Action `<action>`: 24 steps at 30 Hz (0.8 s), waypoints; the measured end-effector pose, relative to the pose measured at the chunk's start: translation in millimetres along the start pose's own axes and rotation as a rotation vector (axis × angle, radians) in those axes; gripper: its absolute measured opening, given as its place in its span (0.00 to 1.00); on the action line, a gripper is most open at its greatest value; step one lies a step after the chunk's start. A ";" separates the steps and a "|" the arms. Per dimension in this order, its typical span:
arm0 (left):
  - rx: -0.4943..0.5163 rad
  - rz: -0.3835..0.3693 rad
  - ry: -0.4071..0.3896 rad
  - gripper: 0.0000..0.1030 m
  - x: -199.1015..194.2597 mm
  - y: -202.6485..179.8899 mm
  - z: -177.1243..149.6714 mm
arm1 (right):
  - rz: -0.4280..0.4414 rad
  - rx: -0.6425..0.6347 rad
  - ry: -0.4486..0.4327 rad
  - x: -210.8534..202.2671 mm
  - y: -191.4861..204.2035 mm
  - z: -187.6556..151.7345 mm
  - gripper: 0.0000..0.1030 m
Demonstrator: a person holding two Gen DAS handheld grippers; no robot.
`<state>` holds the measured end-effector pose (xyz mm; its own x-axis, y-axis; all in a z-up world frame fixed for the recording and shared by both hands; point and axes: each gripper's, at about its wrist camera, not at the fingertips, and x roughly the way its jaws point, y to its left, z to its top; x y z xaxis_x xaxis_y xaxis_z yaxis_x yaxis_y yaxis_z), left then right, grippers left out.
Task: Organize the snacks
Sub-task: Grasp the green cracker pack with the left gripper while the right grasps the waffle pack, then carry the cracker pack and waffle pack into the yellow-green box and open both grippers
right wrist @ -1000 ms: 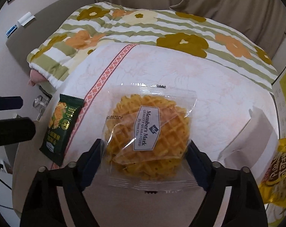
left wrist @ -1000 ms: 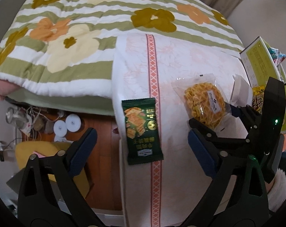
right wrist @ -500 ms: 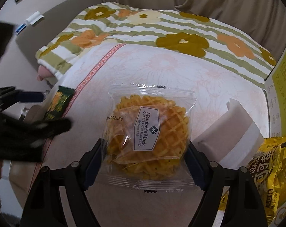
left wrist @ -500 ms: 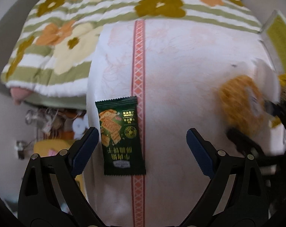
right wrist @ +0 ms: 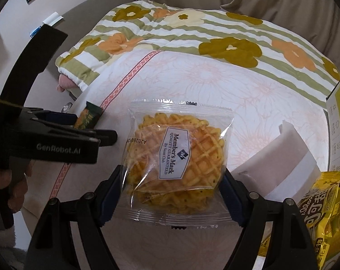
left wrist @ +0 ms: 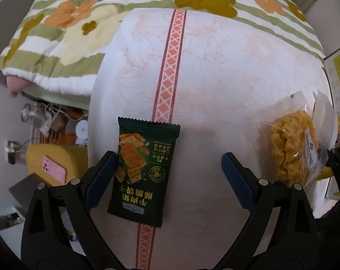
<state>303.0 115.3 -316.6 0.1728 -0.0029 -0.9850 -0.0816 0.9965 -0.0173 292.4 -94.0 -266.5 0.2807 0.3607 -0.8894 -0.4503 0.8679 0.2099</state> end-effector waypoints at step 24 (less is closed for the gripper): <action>0.043 -0.070 -0.018 0.40 -32.7 22.4 -14.8 | -0.018 0.027 -0.119 -30.1 6.1 2.6 0.74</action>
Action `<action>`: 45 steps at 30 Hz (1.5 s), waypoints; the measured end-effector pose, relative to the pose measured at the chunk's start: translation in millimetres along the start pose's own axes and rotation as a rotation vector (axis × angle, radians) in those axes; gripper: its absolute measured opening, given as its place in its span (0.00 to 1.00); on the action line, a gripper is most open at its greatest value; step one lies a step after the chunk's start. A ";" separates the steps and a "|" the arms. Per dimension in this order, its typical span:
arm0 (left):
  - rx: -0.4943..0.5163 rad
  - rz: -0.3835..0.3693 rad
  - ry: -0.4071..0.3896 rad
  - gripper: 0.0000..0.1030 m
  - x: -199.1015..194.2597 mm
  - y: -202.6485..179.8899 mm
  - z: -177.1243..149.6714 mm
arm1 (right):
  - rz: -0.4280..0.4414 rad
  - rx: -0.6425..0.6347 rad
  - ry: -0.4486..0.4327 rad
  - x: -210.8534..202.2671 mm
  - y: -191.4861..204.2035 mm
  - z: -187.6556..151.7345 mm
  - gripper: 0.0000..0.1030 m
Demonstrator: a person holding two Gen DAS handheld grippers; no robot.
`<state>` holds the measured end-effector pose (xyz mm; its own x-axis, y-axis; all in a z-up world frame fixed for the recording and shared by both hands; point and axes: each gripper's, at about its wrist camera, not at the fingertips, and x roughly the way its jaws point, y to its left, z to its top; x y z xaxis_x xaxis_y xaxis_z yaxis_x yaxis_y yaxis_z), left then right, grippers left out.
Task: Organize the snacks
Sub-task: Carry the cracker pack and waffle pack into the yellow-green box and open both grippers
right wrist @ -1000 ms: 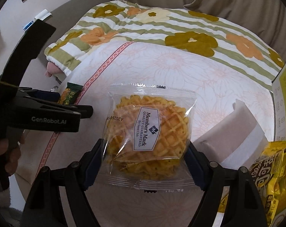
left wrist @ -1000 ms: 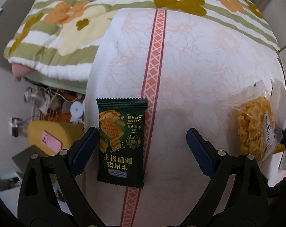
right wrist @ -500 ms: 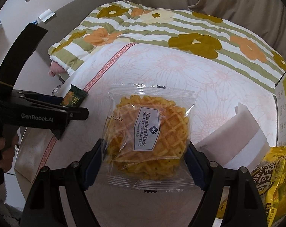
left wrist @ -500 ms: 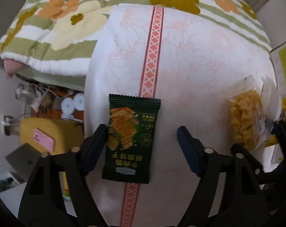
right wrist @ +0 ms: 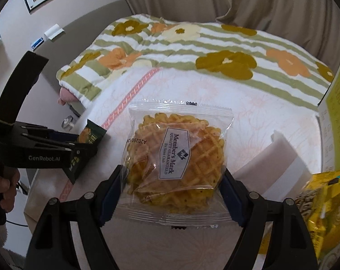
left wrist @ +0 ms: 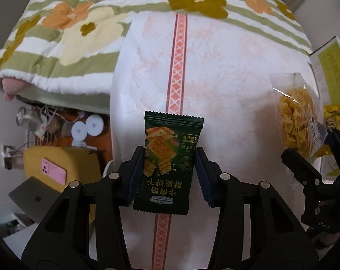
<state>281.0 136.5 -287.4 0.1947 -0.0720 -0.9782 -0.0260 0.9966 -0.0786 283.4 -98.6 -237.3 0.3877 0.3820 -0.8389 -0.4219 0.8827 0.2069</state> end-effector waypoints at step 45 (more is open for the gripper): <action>0.410 -0.388 -0.193 0.47 -125.7 -410.4 20.5 | -0.185 0.418 -0.216 -281.4 -262.3 -64.8 0.74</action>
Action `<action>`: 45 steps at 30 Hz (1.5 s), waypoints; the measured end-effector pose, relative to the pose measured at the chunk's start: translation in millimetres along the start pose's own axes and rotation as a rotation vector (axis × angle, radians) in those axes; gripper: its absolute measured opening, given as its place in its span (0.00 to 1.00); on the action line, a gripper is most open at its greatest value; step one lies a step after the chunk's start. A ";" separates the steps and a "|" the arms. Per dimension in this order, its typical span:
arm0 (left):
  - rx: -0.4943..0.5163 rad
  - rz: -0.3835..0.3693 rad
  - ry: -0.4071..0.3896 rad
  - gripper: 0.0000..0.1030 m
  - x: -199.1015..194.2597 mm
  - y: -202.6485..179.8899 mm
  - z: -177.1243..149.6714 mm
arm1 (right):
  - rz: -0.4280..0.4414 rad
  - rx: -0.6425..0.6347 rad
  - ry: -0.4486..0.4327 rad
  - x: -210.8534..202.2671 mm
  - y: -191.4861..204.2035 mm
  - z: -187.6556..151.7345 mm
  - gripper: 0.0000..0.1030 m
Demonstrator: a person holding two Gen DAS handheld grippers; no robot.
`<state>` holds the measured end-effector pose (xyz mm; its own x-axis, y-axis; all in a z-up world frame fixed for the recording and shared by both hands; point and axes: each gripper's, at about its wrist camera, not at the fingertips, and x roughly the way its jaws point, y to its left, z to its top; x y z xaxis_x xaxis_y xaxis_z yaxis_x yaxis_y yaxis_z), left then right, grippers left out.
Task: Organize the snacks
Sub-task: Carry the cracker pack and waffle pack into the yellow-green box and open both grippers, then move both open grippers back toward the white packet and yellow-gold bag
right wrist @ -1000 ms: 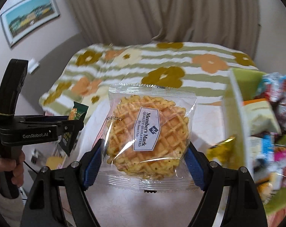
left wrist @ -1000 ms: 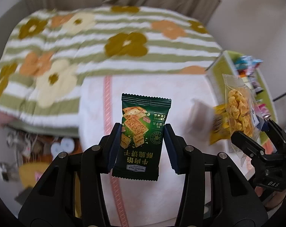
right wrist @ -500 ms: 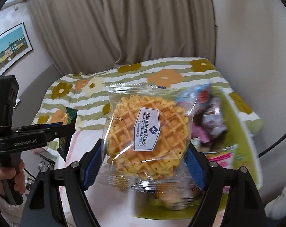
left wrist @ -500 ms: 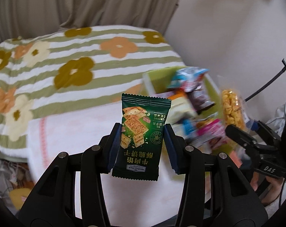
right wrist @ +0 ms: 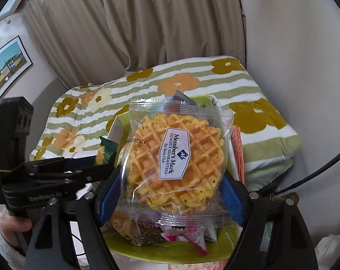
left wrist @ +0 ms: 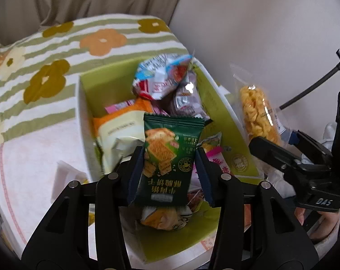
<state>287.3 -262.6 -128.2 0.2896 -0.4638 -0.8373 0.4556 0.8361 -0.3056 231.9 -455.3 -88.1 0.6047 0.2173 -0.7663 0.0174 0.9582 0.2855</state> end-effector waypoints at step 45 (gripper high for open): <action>-0.259 0.330 -0.100 1.00 -98.0 104.5 -106.8 | 0.163 -0.148 0.055 28.3 45.0 -12.4 0.99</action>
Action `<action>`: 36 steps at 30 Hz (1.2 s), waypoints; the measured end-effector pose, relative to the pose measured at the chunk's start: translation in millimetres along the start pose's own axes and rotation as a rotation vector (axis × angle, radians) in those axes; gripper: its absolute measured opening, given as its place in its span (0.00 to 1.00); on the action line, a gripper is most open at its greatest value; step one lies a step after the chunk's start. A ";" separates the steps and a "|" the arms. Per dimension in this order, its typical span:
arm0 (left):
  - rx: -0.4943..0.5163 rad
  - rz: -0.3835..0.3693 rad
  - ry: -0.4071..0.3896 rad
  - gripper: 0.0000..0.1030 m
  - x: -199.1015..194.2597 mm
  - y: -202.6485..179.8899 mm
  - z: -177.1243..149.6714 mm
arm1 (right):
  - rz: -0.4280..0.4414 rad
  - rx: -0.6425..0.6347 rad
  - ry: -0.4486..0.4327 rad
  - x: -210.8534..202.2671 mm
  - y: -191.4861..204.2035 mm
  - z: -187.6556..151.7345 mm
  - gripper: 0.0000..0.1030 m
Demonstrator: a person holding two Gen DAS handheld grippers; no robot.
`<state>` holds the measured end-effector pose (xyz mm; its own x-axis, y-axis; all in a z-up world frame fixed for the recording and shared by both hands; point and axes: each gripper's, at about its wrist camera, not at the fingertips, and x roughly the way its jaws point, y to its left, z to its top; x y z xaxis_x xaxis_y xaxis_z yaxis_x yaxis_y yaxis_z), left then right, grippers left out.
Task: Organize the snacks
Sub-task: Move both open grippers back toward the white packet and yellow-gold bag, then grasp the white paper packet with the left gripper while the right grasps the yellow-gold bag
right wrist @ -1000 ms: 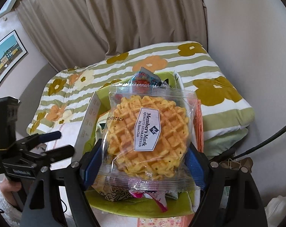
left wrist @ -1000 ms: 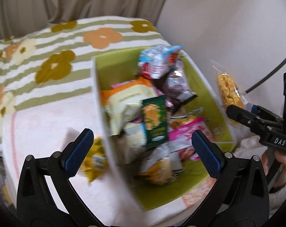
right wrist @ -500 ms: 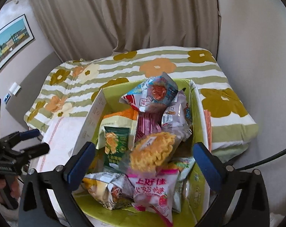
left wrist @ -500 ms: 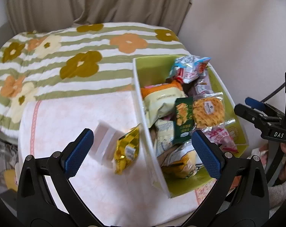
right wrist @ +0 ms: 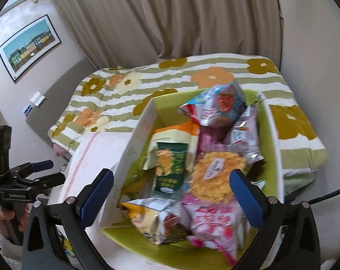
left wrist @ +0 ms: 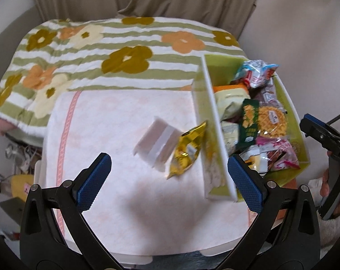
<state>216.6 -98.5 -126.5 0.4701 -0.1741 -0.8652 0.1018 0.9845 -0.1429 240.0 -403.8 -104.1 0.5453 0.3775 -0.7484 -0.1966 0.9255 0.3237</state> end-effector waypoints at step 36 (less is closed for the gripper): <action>0.514 -0.347 0.295 0.99 147.1 61.6 47.2 | -0.427 0.340 -0.052 100.1 190.8 -102.5 0.99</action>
<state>333.5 -64.5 -239.9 0.0844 -0.3927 -0.9158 0.6411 0.7250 -0.2519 173.5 -186.4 -176.6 0.5597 -0.0399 -0.8277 0.3214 0.9311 0.1724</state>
